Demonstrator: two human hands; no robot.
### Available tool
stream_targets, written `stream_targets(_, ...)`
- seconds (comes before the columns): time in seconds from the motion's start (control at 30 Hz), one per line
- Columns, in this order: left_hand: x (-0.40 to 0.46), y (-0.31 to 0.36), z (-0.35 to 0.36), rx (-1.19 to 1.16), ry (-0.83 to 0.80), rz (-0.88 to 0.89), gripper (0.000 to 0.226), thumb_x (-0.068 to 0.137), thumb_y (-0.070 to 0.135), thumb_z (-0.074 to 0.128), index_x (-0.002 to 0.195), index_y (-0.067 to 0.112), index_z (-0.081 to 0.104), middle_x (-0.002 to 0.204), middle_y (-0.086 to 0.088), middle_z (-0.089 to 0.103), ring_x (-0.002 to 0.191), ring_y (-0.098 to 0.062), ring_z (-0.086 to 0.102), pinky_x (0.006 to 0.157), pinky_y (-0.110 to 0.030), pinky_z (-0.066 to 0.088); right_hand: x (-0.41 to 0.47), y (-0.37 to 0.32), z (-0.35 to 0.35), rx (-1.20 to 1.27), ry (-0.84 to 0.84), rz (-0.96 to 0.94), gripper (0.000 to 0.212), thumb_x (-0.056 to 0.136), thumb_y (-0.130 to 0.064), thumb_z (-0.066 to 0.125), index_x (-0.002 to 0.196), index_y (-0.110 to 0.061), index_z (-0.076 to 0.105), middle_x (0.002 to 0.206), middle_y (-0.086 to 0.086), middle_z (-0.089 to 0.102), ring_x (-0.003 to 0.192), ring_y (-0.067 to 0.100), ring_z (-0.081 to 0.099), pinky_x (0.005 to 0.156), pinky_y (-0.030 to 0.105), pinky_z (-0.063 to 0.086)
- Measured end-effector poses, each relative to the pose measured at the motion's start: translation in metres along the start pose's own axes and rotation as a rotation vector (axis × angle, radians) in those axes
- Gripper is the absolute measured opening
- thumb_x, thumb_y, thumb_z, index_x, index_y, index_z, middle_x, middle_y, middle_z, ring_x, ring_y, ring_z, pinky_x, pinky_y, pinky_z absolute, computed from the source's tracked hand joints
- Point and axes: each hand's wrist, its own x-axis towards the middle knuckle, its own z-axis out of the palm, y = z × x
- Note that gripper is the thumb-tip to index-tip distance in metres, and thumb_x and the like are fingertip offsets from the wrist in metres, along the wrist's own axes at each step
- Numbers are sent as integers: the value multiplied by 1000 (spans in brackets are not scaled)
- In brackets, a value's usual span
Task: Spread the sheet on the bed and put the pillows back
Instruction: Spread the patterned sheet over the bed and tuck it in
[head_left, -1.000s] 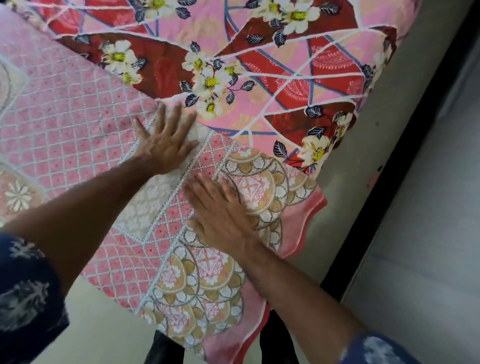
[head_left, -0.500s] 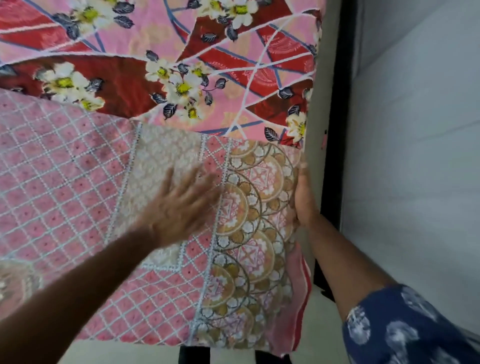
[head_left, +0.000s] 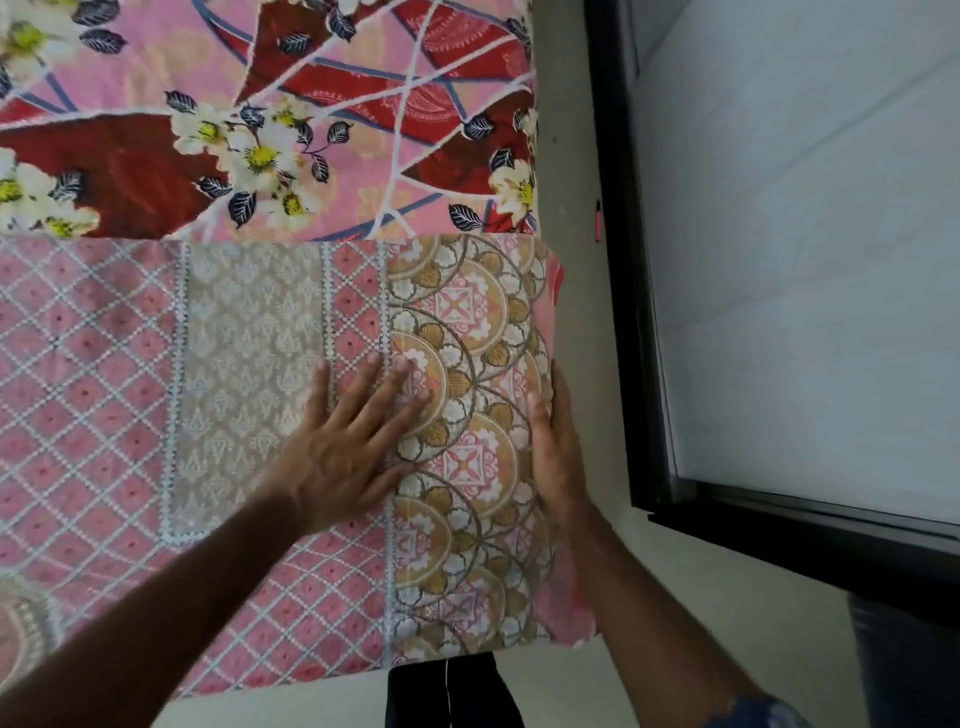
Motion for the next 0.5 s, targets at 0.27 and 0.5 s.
stream_targets(0.27, 0, 21, -13, -39, -63, -110, 72, 101, 63, 13, 162, 26, 3, 170, -11, -4, 156, -36, -3, 118, -71, 9, 12, -16, -30, -274, 141, -31, 52, 106, -45, 41, 149, -14, 44, 147, 6, 52, 134, 19, 50, 116, 40, 39)
stream_targets(0.5, -57, -13, -16, -102, -155, -343, 72, 101, 62, 17, 162, 26, 5, 171, -5, 3, 156, -36, 7, 114, -76, 14, -13, -34, 24, -909, -233, -731, 67, 105, -49, 32, 163, -21, 10, 171, 7, 3, 158, 26, 1, 125, 57, 10)
